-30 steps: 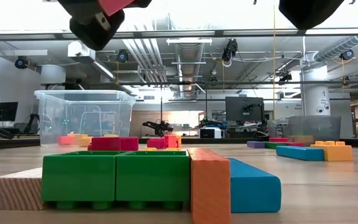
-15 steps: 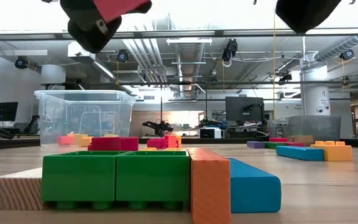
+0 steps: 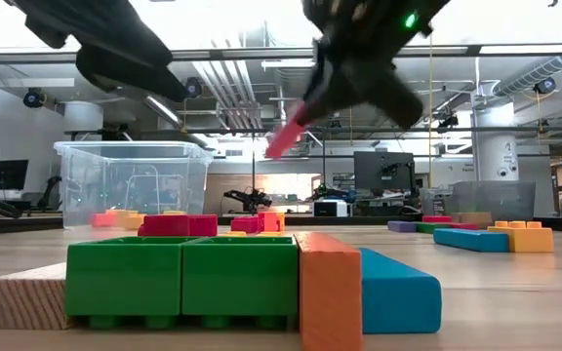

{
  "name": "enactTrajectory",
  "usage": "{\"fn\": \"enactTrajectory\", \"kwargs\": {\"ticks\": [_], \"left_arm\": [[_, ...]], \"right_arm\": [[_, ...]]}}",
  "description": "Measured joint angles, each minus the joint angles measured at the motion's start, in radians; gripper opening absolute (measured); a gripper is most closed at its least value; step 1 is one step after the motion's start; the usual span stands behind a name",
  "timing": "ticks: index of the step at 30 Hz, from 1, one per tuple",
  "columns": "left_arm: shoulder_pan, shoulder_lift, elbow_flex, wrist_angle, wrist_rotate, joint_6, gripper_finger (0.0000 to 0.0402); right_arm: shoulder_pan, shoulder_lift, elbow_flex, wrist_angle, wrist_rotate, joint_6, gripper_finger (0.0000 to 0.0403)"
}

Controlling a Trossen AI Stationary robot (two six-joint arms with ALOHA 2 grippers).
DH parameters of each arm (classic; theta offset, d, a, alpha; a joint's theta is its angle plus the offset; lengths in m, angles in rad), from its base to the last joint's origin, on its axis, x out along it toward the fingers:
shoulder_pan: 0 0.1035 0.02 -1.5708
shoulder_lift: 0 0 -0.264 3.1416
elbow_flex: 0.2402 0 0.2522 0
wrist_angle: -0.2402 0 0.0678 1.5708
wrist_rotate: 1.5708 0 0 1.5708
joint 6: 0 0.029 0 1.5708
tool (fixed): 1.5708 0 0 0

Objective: Sort blocks by size
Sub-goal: Put the orange rectangular wooden block into the black bin

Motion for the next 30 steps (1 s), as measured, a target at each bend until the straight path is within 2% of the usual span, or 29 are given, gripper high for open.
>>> {"fn": "enactTrajectory", "kwargs": {"ticks": [5,10,14,18,20,23,25,30], "left_arm": [[0.0,-0.111,0.0,-0.248,-0.16,-0.106,0.0247],[0.001,-0.195,-0.002,-0.487,-0.278,-0.206,0.0247],[0.002,-0.215,-0.011,-0.532,-0.338,-0.216,0.0247],[0.005,-0.204,-0.012,-0.55,-0.372,-0.193,0.0247],[0.01,-0.192,-0.012,-0.55,-0.418,-0.187,0.0247],[0.02,-0.177,-0.012,-0.554,-0.482,-0.182,0.0247],[0.029,-0.174,-0.012,-0.556,-0.485,-0.174,0.0247],[0.045,-0.175,-0.012,-0.557,-0.47,-0.172,0.0247]], "right_arm": [[-0.167,-0.035,-0.002,-0.266,0.055,0.3,0.0051],[-0.325,-0.093,-0.002,-0.38,0.143,0.424,0.0051],[-0.471,-0.175,0.0,-0.516,0.192,0.616,0.0051],[-0.658,-0.242,-0.006,-0.814,0.192,0.951,0.0051],[-0.748,-0.263,-0.023,-0.954,0.168,1.104,0.0051],[-0.857,-0.288,-0.07,-0.975,0.099,1.174,0.0053],[-0.904,-0.292,-0.101,-0.94,0.083,1.172,0.0074],[-0.941,-0.293,-0.142,-0.917,0.077,1.165,0.017]]}}
